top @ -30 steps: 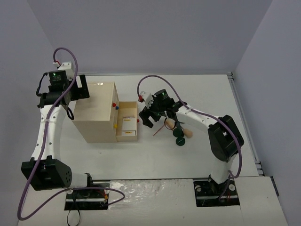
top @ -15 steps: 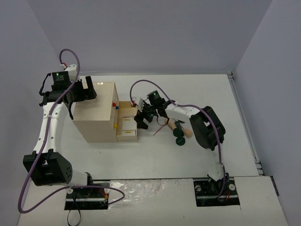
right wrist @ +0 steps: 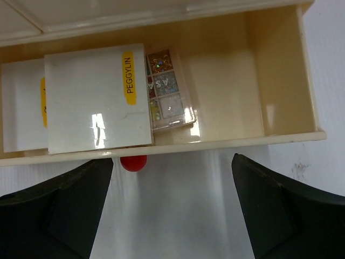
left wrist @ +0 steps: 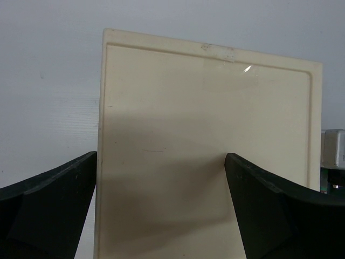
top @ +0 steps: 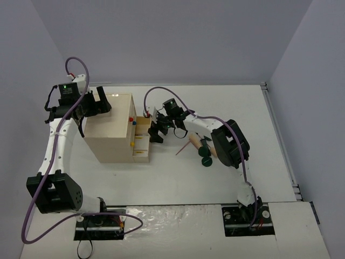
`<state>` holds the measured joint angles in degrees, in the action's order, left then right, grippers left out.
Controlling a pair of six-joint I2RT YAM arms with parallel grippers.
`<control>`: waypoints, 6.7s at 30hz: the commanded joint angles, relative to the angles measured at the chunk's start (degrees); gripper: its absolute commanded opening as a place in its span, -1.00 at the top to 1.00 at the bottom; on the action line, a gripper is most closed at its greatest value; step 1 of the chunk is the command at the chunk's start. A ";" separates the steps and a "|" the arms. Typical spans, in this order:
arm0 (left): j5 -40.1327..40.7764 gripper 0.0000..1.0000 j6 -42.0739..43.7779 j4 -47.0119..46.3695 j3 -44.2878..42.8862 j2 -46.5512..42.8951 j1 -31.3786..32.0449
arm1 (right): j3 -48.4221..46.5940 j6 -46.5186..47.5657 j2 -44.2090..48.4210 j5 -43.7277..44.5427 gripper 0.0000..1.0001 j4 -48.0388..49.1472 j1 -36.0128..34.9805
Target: Organize the makeup
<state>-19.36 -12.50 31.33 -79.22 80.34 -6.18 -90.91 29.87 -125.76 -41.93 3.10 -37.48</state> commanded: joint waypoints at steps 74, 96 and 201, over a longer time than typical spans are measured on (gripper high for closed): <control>9.62 -0.94 3.82 -6.50 12.49 -19.72 11.54 | 5.15 -13.70 13.91 7.13 -0.30 10.69 -11.01; 9.67 -0.94 2.06 -7.71 14.46 -18.91 10.66 | 1.22 -13.76 10.62 6.33 -0.14 12.31 -14.49; 13.35 -0.94 1.99 -8.83 18.04 -30.74 10.27 | 44.59 -40.85 39.87 36.40 0.35 -3.89 10.85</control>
<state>-5.72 -9.64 25.87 -60.07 49.35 4.38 -46.25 -10.73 -86.34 -5.39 -3.17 -26.96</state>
